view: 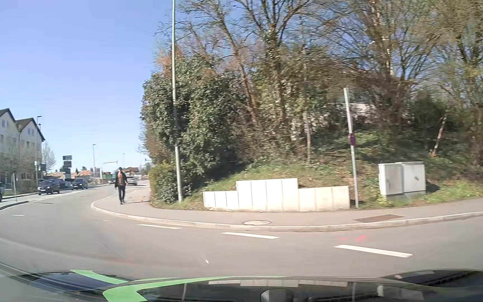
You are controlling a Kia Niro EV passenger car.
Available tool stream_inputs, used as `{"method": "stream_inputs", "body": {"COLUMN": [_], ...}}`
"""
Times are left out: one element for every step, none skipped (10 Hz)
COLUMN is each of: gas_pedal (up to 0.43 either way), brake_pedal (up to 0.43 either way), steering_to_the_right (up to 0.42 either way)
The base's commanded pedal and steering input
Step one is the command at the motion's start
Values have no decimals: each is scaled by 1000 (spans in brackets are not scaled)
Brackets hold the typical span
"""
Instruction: Follow the waypoints while adhering to traffic rules and regulations
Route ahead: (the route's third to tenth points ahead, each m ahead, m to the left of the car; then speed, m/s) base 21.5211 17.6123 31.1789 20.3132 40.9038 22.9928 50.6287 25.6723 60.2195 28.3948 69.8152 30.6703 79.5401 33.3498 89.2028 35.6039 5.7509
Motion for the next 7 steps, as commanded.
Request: {"method": "stream_inputs", "body": {"gas_pedal": [98,98,110,110,118,130,157], "brake_pedal": [0,0,0,0,0,0,0], "steering_to_the_right": [-519,-510,-494,-470,-445,-414,-377]}}
